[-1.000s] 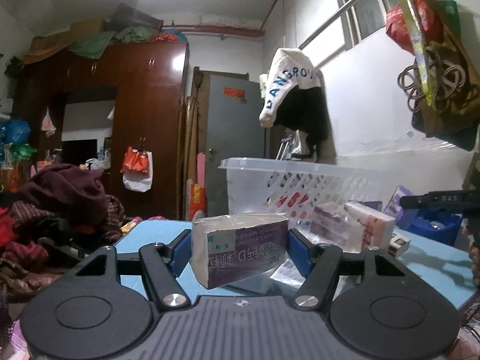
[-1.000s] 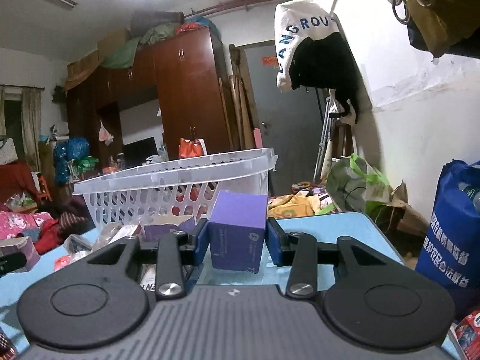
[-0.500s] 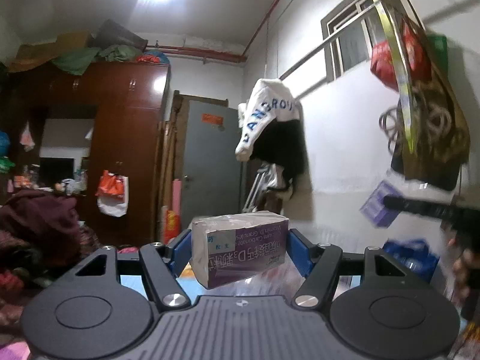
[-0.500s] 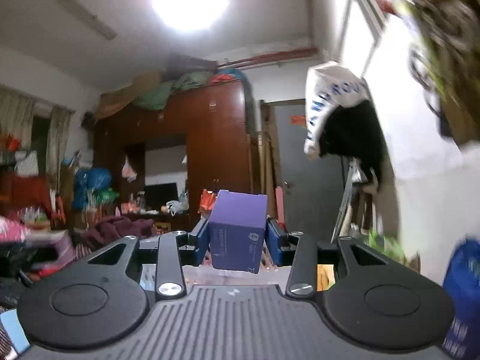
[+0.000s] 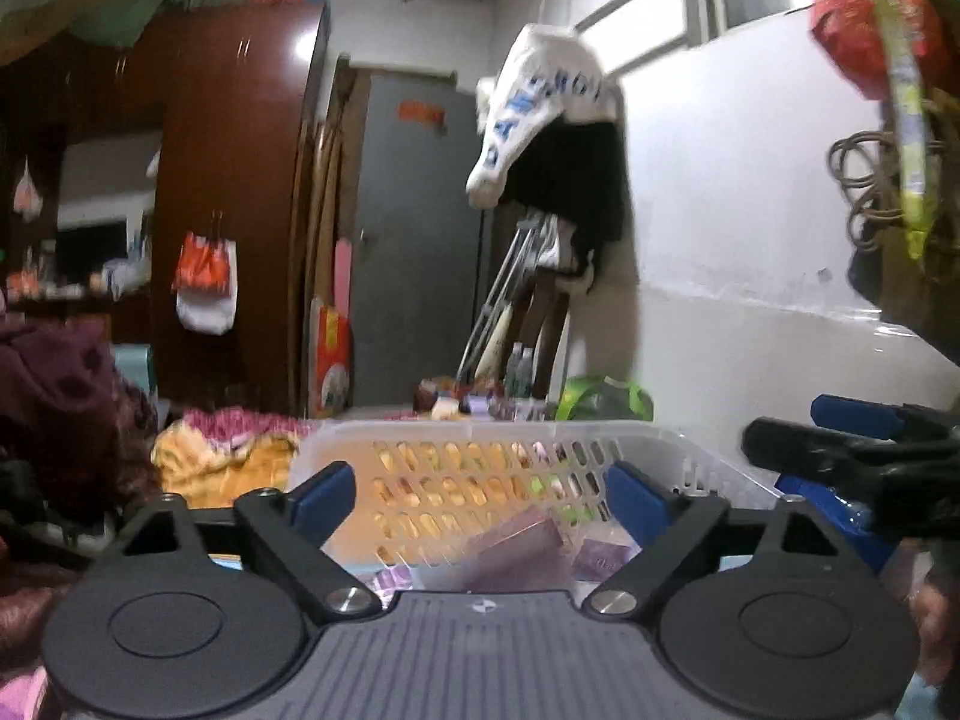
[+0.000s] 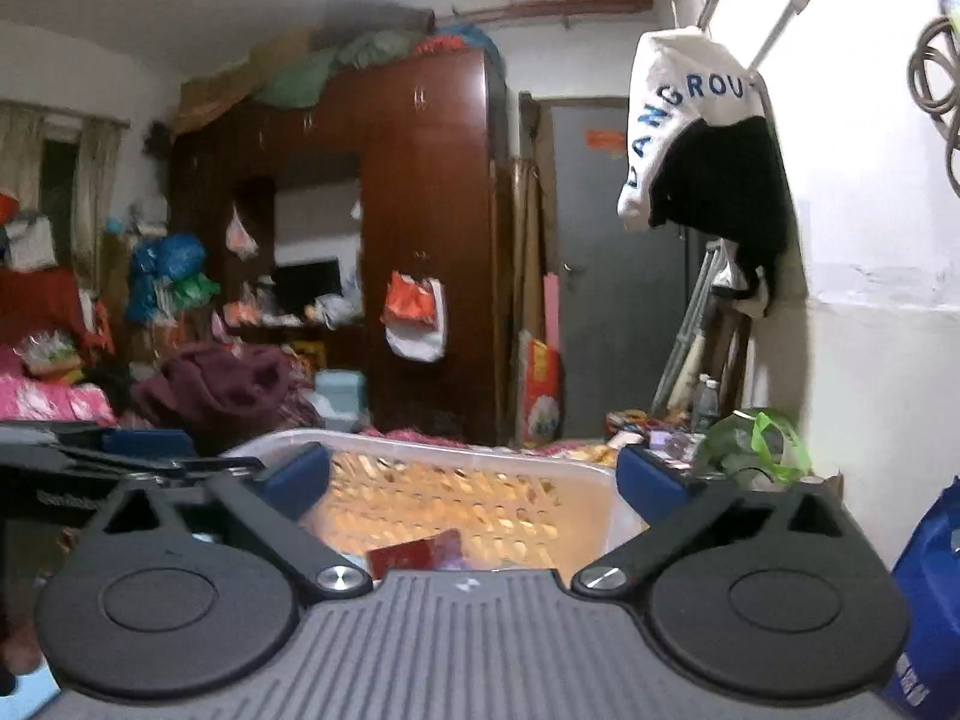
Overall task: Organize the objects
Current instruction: 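Lift both held boxes over the white basket and open both grippers, then grasp the clear-wrapped grey box with the left gripper while the right grasps a small dark box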
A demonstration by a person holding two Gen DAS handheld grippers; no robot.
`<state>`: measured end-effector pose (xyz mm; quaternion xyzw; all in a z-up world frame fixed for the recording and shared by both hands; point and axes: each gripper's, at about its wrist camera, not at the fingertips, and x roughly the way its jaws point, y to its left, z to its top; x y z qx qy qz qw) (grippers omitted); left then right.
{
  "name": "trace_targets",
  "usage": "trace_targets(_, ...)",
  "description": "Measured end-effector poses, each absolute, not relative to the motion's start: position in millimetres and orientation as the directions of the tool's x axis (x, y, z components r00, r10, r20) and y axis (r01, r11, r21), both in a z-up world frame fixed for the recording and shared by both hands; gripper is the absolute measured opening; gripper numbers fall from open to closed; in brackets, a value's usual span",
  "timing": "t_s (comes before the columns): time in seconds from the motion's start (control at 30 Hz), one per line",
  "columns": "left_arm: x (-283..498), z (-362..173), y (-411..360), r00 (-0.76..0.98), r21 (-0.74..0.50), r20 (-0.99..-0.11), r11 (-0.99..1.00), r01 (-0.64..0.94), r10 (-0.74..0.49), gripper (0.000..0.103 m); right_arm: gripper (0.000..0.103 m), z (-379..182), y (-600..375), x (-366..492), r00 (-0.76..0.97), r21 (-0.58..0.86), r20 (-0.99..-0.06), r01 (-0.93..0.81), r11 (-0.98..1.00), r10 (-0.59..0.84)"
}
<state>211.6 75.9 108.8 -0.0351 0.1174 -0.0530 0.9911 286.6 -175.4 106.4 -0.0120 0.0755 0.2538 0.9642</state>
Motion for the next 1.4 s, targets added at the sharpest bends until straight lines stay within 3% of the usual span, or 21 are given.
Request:
trace_targets(0.13,156.6,93.4,88.0,0.973,-0.114,-0.155,0.982,0.153,-0.17,0.103,0.103,81.6,-195.0,241.0,0.845,-0.015,-0.156,-0.52,0.854,0.511)
trace_targets(0.27,96.1,45.3,86.4,0.97,-0.04,-0.195,0.989,0.143,-0.148,0.103,0.103,41.5,-211.1,213.6,0.813,0.016,-0.206,-0.554,0.833,0.545)
trace_targets(0.3,85.5,33.0,85.9,0.968,-0.029,-0.203,0.989,0.142,-0.145,0.103,0.1,29.8,-214.3,211.0,0.785,0.045,-0.23,-0.582,0.812,0.575)
trace_targets(0.4,74.9,6.0,90.6,0.943,-0.089,-0.275,0.981,0.17,-0.188,0.103,0.073,10.7,-210.3,216.4,0.753,0.057,-0.302,-0.598,0.8,0.584)
trace_targets(0.43,76.9,1.5,92.3,0.933,-0.108,-0.294,0.977,0.185,-0.209,0.103,0.069,7.6,-205.5,219.8,0.752,0.036,-0.327,-0.596,0.803,0.573)
trace_targets(0.63,94.0,-2.7,81.1,0.916,-0.029,-0.369,0.987,0.158,-0.158,0.102,0.068,8.2,-188.1,230.5,0.703,0.008,-0.391,-0.643,0.765,0.594)
trace_targets(0.67,93.4,-2.3,79.6,0.918,-0.018,-0.365,0.987,0.161,-0.156,0.102,0.066,4.3,-189.5,224.6,0.707,-0.008,-0.393,-0.642,0.766,0.588)
trace_targets(0.73,92.5,-1.7,77.4,0.919,-0.009,-0.364,0.988,0.156,-0.149,0.102,0.052,2.8,-189.0,220.2,0.709,-0.028,-0.389,-0.647,0.762,0.588)
trace_targets(0.9,93.8,-4.0,69.9,0.921,0.034,-0.373,0.99,0.14,-0.118,0.096,0.037,-2.8,-192.8,213.6,0.722,-0.043,-0.345,-0.651,0.758,0.6)
trace_targets(1.0,90.9,-4.7,64.4,0.924,0.065,-0.363,0.986,0.156,-0.122,0.083,0.031,-3.4,-195.1,209.9,0.73,-0.053,-0.315,-0.651,0.757,0.606)
trace_targets(1.03,91.2,-5.3,61.5,0.926,0.078,-0.36,0.985,0.155,-0.117,0.075,0.029,-3.6,-195.4,209.6,0.734,-0.054,-0.306,-0.65,0.758,0.607)
trace_targets(1.07,89.8,-7.1,59.7,0.925,0.088,-0.362,0.983,0.16,-0.118,0.074,0.028,-3.4,-195.5,208.9,0.739,-0.056,-0.298,-0.646,0.762,0.604)
trace_targets(1.13,85.7,-9.5,54.3,0.932,0.136,-0.35,0.979,0.151,-0.095,0.074,0.023,-3.2,-195.5,207.3,0.747,-0.061,-0.285,-0.639,0.767,0.601)
trace_targets(1.4,88.3,-12.6,48.8,0.923,0.145,-0.368,0.974,0.172,-0.109,0.081,0.022,-1.7,-191.7,214.3,0.745,-0.055,-0.312,-0.634,0.772,0.59)
